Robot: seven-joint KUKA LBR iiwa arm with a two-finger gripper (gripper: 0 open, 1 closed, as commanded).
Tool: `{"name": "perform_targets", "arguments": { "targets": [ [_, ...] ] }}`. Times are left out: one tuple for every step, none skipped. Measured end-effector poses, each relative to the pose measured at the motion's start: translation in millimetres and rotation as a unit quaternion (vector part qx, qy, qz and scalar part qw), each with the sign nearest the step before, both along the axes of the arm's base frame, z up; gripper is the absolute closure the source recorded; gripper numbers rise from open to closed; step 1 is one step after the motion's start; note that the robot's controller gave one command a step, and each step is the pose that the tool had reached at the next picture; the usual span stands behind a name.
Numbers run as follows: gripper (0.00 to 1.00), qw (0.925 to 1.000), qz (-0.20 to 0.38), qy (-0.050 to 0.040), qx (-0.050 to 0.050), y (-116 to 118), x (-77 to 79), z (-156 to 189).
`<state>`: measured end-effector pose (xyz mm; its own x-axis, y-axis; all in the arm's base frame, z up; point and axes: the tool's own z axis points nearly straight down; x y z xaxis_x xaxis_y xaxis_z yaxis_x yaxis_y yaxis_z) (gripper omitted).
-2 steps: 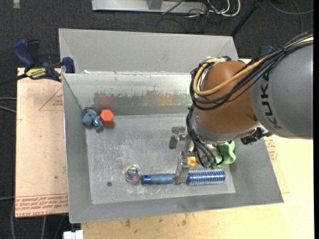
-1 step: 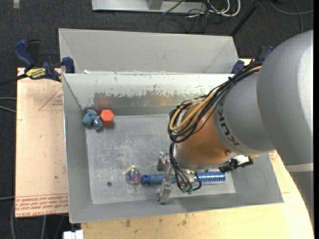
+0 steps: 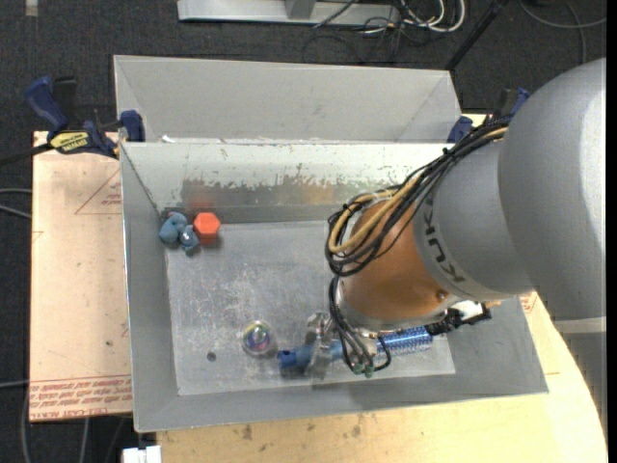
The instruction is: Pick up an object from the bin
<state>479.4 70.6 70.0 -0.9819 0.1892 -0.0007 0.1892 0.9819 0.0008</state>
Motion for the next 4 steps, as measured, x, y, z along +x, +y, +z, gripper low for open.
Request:
{"name": "perform_targets", "arguments": {
  "targets": [
    [1.00, 1.0000, 0.002, -0.0039, 0.001, 0.3, 15.7, 124.8],
    [1.00, 1.0000, -0.009, 0.0019, -0.001, -21.4, 20.4, 94.7],
    [1.00, 0.9999, 0.016, -0.0023, 0.000, -17.7, 1.6, 146.0],
    [0.00, 0.9999, 0.016, -0.0003, 0.000, -17.6, 1.4, 143.6]
  ]
}}
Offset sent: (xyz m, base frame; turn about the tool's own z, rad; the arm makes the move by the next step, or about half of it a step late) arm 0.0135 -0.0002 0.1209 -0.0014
